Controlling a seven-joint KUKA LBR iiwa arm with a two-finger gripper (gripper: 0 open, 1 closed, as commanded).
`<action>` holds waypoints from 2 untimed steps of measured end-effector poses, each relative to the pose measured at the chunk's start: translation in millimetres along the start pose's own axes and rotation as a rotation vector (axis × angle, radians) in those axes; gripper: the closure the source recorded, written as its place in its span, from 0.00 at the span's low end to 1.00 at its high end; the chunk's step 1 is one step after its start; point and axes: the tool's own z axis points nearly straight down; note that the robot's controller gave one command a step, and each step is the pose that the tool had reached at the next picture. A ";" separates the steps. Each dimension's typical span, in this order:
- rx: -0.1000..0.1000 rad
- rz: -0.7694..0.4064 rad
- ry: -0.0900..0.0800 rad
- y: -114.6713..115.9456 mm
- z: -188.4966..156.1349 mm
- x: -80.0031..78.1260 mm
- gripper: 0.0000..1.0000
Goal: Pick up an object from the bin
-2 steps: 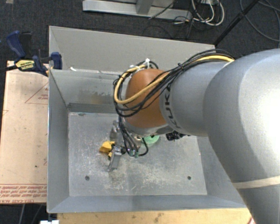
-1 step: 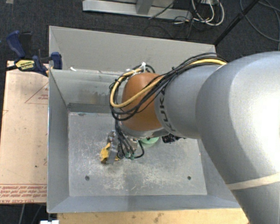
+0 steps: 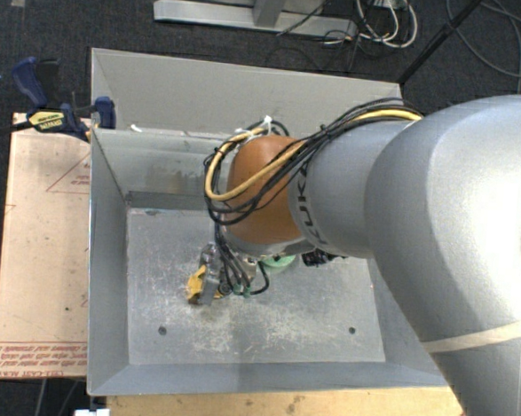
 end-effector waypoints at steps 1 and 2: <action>0.004 0.000 0.006 -1.0 -3.8 1.7 1.00; 0.008 0.000 0.012 -2.0 -22.3 3.3 1.00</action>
Offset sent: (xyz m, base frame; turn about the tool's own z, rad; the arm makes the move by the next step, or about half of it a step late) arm 0.0000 0.0001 0.0217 -0.0001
